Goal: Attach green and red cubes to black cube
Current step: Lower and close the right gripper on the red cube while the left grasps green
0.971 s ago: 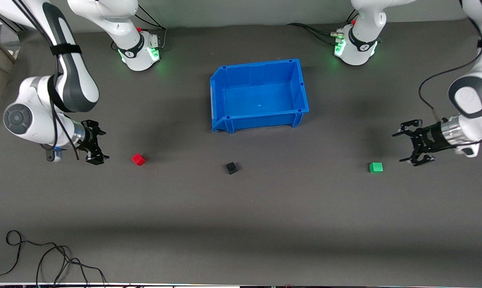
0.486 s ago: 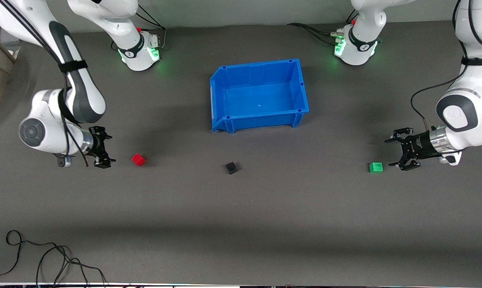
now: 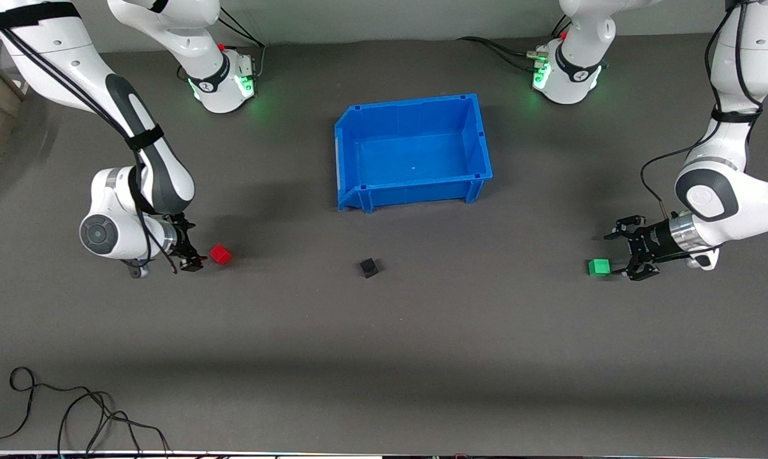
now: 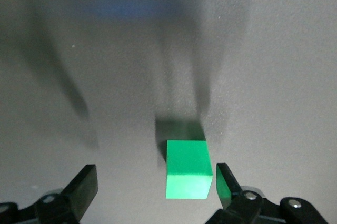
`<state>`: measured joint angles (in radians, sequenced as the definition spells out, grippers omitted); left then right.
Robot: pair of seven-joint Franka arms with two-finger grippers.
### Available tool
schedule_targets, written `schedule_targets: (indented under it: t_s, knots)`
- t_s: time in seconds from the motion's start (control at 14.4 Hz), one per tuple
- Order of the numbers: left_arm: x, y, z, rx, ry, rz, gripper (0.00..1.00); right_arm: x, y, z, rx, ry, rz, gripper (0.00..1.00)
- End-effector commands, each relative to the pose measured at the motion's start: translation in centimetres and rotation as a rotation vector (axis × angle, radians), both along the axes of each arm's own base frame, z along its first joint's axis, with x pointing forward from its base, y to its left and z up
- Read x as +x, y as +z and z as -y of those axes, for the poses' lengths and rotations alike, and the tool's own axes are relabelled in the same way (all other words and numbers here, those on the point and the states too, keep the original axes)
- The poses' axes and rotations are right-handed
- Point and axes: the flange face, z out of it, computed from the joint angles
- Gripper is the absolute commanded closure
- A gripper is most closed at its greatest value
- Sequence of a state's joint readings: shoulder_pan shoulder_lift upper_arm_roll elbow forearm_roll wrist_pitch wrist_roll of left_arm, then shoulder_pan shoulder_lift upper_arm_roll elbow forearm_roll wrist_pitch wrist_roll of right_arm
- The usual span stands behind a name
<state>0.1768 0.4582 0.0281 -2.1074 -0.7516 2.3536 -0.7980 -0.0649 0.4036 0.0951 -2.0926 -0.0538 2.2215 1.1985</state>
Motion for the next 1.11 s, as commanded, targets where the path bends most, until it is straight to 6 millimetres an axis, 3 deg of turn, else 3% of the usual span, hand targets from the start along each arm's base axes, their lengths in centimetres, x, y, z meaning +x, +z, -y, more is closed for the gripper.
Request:
schedule_targets:
  t_s: [0.0,0.14,0.55,0.69,0.9,0.97,1.04]
  knots:
    - [1.1,-0.3,0.2,0.006,0.000,0.030,0.00,0.6,0.9,-0.5,0.033,0.205,0.023,0.01]
    - [1.3,-0.9,0.1,0.007,-0.001,0.027,0.00,1.0,1.1,-0.6,0.061,0.312,0.053,0.01]
    - [1.7,-1.3,1.0,0.004,0.018,0.043,0.03,1.9,0.6,-0.6,0.066,0.299,0.127,0.01]
    - [1.7,-1.4,1.0,0.003,0.020,0.042,0.19,2.1,-0.5,-0.7,0.074,0.286,0.148,0.01]
    - [1.7,-1.3,1.0,0.003,0.021,0.044,0.60,1.7,-1.7,-1.6,0.102,0.258,0.130,0.01]
    - [1.7,-1.2,0.9,0.003,0.024,0.045,0.69,1.6,-1.9,-1.6,0.103,0.258,0.126,0.01]
    - [1.8,-1.2,1.0,0.003,0.023,0.046,0.70,1.6,-2.1,-1.6,0.104,0.257,0.121,0.02]
